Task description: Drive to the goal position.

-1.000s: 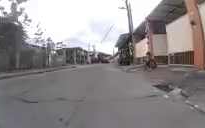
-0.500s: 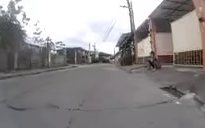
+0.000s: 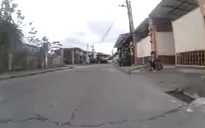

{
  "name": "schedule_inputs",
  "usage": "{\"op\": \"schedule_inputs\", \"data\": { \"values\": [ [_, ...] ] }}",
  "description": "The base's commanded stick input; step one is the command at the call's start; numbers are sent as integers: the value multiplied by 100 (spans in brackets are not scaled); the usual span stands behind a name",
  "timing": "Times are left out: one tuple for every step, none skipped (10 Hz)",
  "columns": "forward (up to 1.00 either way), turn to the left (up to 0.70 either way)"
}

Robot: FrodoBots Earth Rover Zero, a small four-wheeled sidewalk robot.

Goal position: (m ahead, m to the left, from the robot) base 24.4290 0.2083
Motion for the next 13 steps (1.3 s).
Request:
{"op": "schedule_inputs", "data": {
  "values": [
    [68, 0],
    [68, 0],
    [68, 0],
    [68, 0],
    [68, 0],
    [68, 0],
    [68, 0],
    [68, 0],
    [68, 0],
    [68, 0],
    [68, 0],
    [68, 0],
    [68, -7]
  ]
}}
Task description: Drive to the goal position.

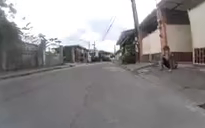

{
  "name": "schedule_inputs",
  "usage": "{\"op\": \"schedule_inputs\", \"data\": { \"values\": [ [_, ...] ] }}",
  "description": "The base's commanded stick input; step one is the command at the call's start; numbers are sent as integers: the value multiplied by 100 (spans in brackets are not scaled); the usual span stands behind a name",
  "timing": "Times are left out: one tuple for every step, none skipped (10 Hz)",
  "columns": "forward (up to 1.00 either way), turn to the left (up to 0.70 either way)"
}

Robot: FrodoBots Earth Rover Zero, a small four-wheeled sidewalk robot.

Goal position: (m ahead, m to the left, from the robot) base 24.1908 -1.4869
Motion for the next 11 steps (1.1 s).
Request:
{"op": "schedule_inputs", "data": {
  "values": [
    [68, -17],
    [68, -27],
    [68, -28],
    [68, 0],
    [68, 0],
    [68, 0],
    [68, 0],
    [68, 0],
    [68, 0],
    [68, 0],
    [70, 0]
  ]
}}
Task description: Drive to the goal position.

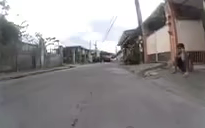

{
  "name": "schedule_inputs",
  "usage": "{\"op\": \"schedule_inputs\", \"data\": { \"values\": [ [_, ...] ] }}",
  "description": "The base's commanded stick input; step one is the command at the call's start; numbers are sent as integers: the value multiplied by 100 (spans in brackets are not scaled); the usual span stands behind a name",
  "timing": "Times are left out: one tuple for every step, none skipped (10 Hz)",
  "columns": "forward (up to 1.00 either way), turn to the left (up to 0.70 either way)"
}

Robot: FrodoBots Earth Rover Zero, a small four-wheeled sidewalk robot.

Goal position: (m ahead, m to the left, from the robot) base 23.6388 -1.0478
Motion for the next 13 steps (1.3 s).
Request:
{"op": "schedule_inputs", "data": {
  "values": [
    [70, 0],
    [70, 0],
    [70, 0],
    [68, 0],
    [68, 0],
    [68, 0],
    [68, 0],
    [68, -23],
    [68, -31],
    [68, -18],
    [68, -5],
    [68, 0],
    [68, 0]
  ]
}}
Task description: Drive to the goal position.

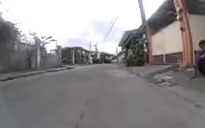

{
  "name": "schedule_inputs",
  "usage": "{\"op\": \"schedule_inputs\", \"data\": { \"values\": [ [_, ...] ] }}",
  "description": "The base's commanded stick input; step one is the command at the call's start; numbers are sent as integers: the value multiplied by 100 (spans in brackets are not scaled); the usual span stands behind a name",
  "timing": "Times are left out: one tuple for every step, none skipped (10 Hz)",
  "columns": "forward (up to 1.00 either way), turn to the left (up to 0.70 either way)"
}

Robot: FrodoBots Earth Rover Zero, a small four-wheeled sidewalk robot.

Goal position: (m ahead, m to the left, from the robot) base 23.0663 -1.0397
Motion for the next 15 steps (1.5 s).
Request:
{"op": "schedule_inputs", "data": {
  "values": [
    [68, 0],
    [68, 0],
    [68, 0],
    [68, 0],
    [68, 0],
    [68, 0],
    [68, 0],
    [68, 0],
    [68, 0],
    [68, 0],
    [68, 0],
    [52, 0],
    [49, 0],
    [49, 0],
    [49, -21]
  ]
}}
